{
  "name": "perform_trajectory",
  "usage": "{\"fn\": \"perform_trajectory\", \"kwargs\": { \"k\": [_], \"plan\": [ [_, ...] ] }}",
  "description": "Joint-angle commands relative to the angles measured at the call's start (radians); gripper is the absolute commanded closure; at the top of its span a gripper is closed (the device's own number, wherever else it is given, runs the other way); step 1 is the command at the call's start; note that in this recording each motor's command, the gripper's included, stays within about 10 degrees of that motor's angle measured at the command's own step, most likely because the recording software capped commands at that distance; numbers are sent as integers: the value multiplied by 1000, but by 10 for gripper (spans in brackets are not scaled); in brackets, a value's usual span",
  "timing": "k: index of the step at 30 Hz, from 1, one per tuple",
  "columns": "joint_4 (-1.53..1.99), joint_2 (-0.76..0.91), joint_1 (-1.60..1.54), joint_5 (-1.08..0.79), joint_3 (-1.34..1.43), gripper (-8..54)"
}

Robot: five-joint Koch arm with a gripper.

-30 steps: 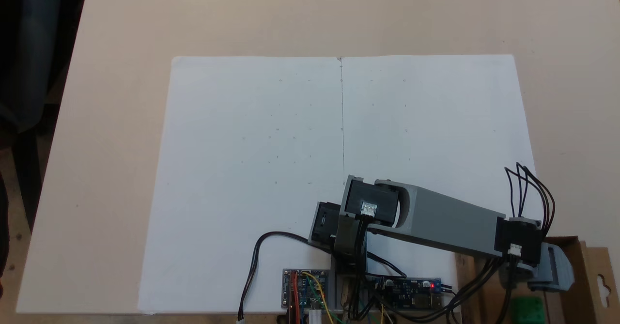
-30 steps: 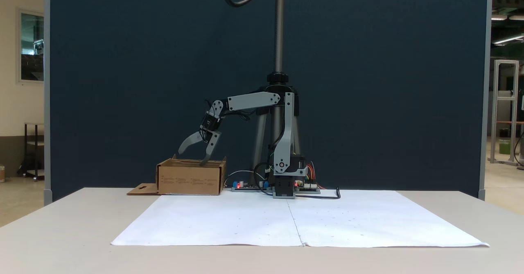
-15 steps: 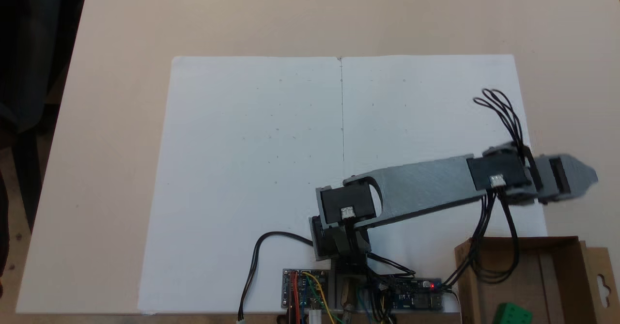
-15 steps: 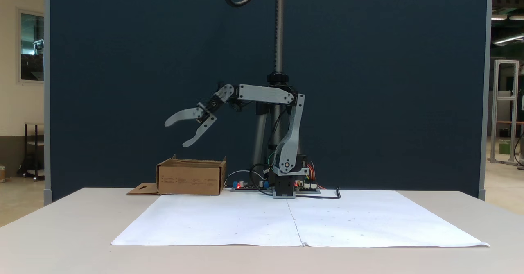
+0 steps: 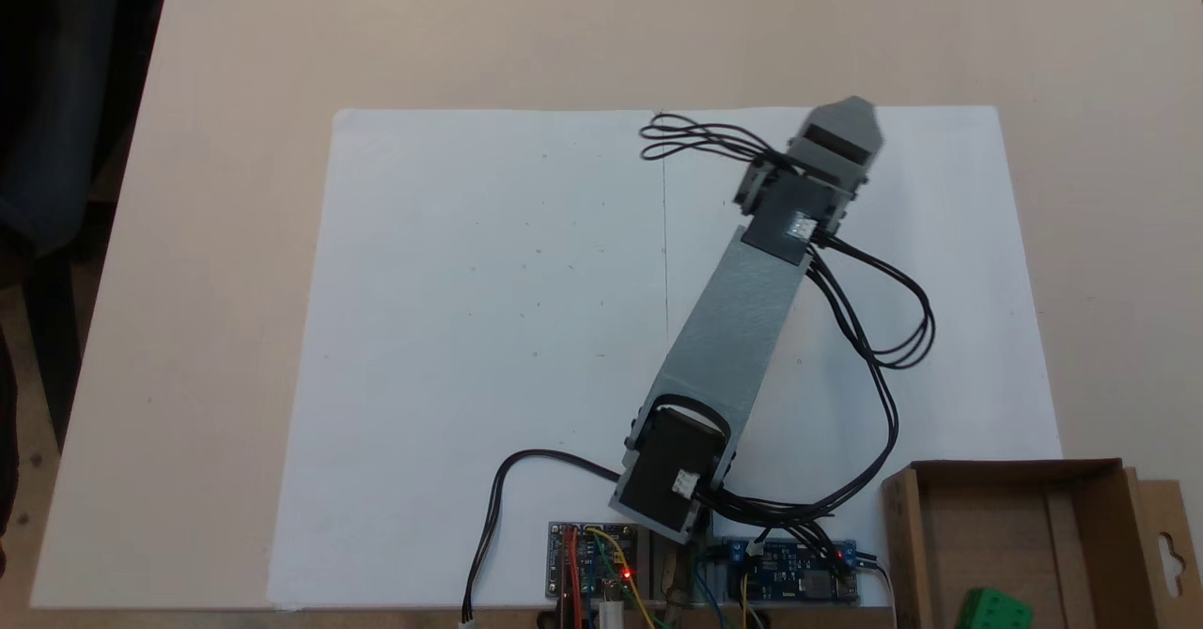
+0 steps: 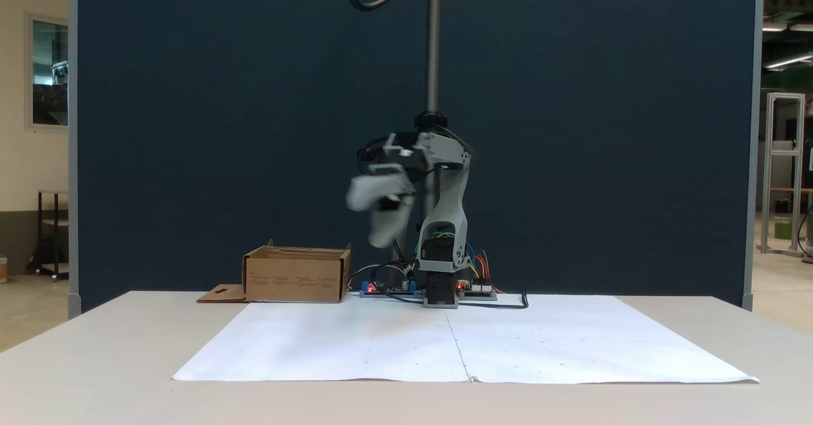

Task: Grasp a green dice and put it in the bin.

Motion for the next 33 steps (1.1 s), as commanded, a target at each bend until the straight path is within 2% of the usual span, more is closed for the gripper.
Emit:
{"fn": "perform_trajectory", "kwargs": {
  "k": [1,9,18,33],
  "plan": [
    [-66,61,-118,41,5,45],
    [-352,204,-411,41,281,46],
    [-656,437,-460,41,569,45],
    [-1104,459,-396,-55,950,46]
  ]
}}
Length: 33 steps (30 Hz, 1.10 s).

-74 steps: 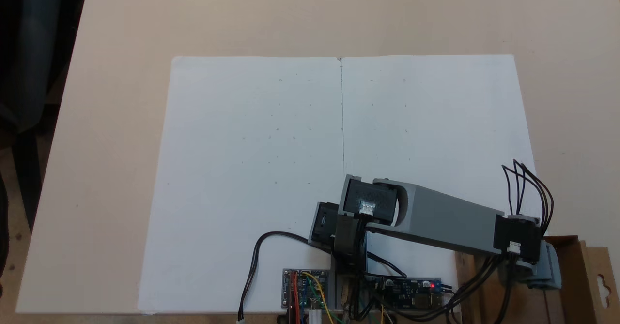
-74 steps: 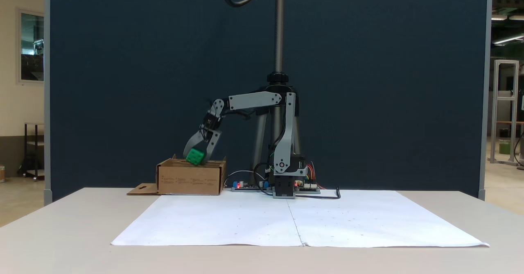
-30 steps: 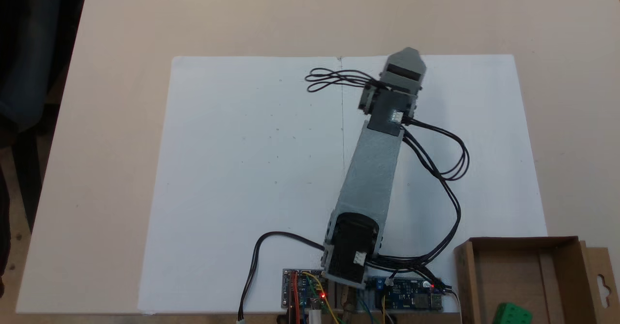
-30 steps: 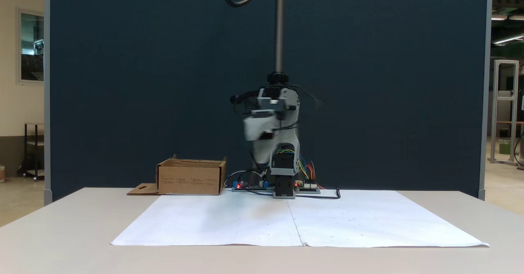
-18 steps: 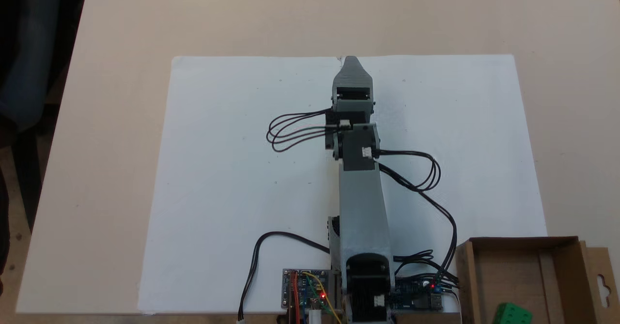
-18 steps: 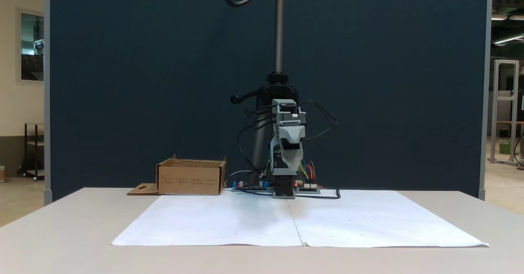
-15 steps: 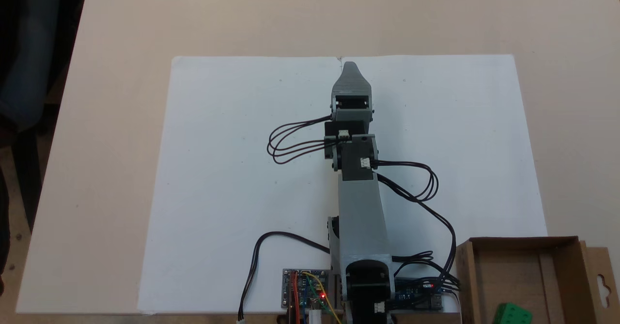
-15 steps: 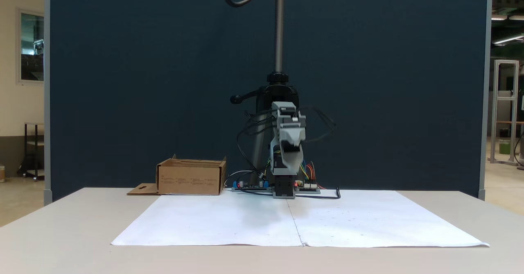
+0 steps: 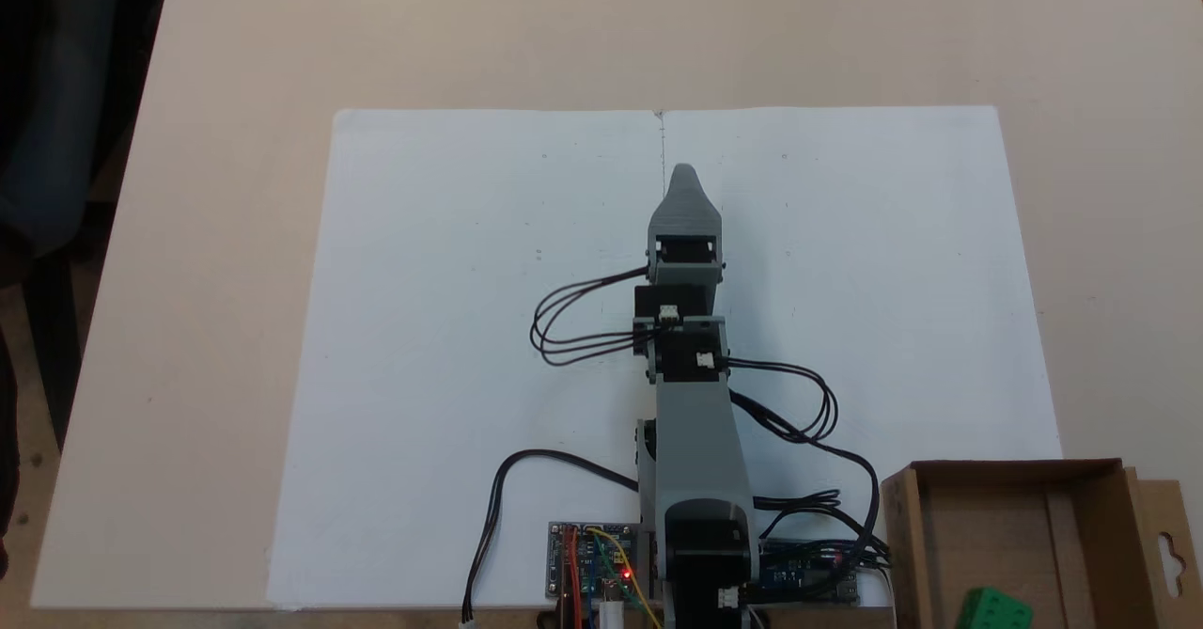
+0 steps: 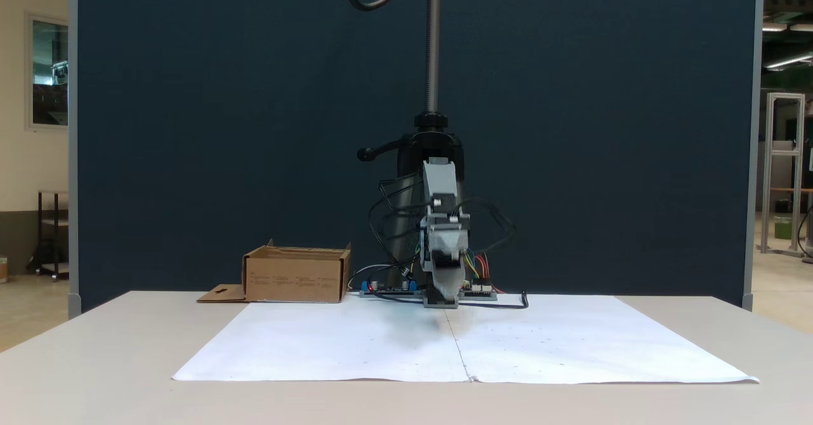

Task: Grasp a green dice and put it in the bin.

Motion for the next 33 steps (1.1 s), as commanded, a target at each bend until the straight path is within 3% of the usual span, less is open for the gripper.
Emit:
{"fn": "perform_trajectory", "kwargs": {
  "k": [1,10,33],
  "plan": [
    [-167,118,3,-44,38,46],
    [-446,117,29,-74,316,45],
    [-879,115,64,-83,324,19]
  ]
}}
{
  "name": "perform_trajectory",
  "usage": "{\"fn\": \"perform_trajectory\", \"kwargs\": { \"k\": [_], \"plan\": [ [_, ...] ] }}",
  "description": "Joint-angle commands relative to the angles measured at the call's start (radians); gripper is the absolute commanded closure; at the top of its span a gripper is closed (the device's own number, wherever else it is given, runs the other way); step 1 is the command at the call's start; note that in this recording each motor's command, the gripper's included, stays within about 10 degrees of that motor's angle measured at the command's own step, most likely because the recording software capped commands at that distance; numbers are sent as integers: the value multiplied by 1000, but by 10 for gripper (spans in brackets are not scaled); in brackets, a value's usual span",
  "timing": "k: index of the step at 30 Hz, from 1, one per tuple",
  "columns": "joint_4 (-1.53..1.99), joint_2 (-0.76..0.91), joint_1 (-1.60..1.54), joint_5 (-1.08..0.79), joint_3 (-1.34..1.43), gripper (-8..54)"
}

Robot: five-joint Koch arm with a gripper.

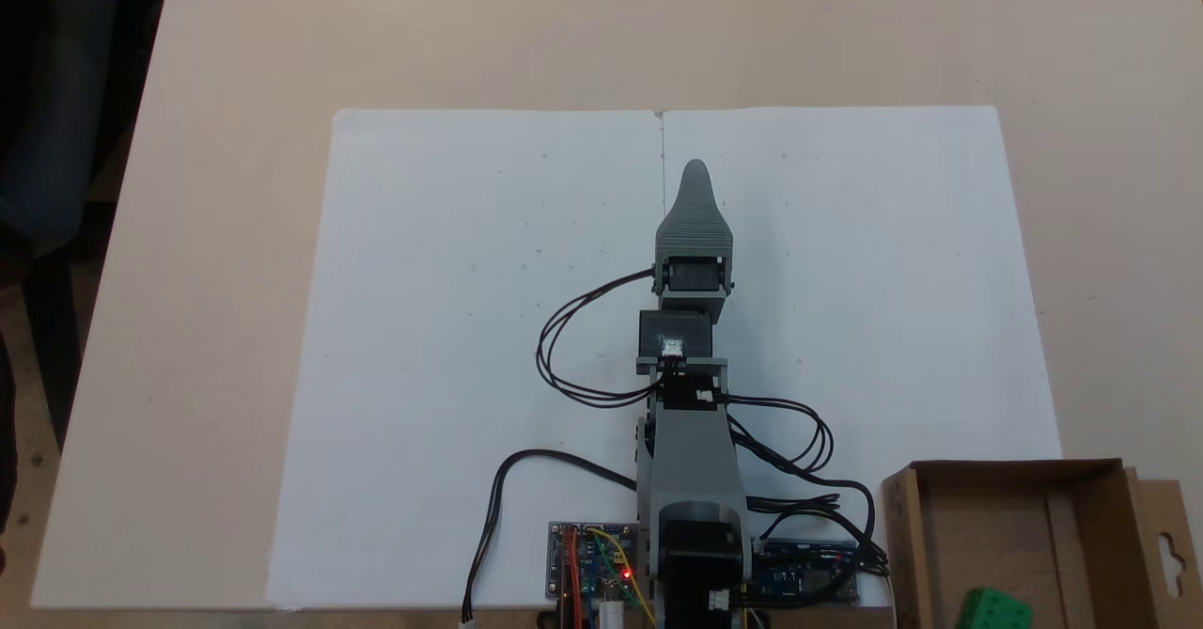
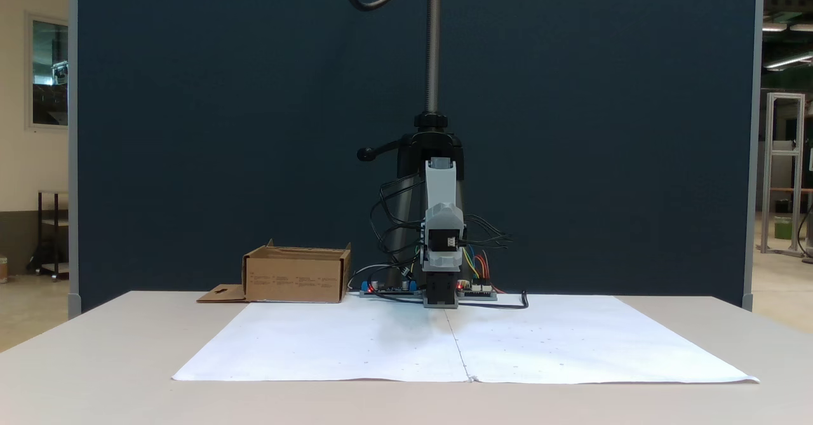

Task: Grasp a green dice and put it in the bin.

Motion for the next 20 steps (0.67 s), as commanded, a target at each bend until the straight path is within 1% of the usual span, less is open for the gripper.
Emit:
{"fn": "perform_trajectory", "kwargs": {
  "k": [1,12,20],
  "plan": [
    [-171,115,18,-55,74,19],
    [-334,112,0,-51,74,15],
    [-337,112,2,-51,74,15]
  ]
}}
